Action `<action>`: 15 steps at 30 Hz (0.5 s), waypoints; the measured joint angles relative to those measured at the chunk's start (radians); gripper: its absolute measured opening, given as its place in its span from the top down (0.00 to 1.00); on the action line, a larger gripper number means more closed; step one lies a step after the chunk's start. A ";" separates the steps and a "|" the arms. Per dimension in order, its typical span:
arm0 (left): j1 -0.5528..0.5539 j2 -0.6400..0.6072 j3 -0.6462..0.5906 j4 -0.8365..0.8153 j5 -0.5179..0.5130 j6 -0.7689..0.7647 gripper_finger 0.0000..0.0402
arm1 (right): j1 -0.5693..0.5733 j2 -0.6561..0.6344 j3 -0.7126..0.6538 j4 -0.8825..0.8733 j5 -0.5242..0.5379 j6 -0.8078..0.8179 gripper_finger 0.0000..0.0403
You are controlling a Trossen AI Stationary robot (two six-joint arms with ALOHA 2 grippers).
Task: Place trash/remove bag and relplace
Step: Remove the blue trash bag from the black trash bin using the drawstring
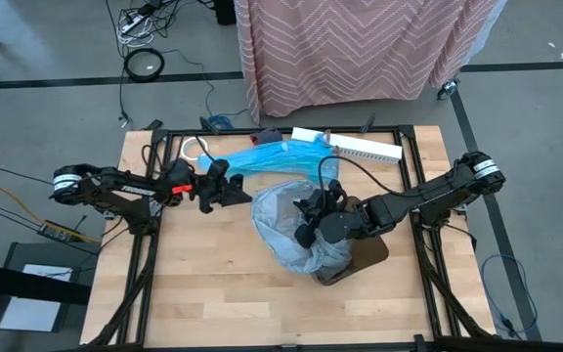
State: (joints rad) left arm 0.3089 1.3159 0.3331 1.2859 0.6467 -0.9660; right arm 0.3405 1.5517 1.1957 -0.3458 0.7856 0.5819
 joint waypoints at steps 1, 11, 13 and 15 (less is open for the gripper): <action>0.006 0.000 -0.005 -0.006 -0.004 0.018 1.00 | 0.000 0.000 0.000 0.000 0.000 0.000 1.00; 0.046 0.000 -0.014 -0.100 -0.088 0.126 1.00 | 0.019 0.003 -0.003 0.097 -0.013 -0.095 1.00; 0.046 0.000 -0.014 -0.107 -0.083 0.122 1.00 | 0.029 0.006 -0.004 0.146 -0.020 -0.136 1.00; 0.044 0.000 -0.014 -0.101 -0.063 0.116 0.99 | 0.038 0.006 -0.005 0.166 -0.025 -0.168 1.00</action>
State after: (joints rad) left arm 0.3532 1.3159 0.3195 1.1848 0.5836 -0.8500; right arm 0.3785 1.5578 1.1905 -0.1802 0.7605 0.4141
